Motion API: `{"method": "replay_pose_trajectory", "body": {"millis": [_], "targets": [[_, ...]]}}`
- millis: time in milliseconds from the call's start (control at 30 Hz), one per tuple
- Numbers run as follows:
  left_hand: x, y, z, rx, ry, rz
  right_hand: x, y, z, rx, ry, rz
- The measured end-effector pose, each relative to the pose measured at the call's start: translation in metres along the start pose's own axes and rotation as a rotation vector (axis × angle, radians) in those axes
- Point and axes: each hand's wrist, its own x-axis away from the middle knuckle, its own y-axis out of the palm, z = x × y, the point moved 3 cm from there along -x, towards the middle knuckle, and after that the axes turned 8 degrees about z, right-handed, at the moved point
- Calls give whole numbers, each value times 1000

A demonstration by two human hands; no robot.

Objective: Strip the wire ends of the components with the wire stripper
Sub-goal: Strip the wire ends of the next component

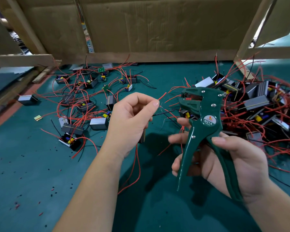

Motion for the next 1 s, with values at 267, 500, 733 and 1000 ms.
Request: {"method": "replay_pose_trajectory", "body": {"millis": [267,500,733,1000], "targets": [[1,-2,2,-168,170,26,2,0,4,-23,88,-63],[3,0,4,-222,228,-76,4,-1,2,34,119,-97],[2,-3,8,-393,417,-33,2,-3,7,134,112,-74],[3,-2,8,-426,437,-66,2,-6,10,198,102,1]]}}
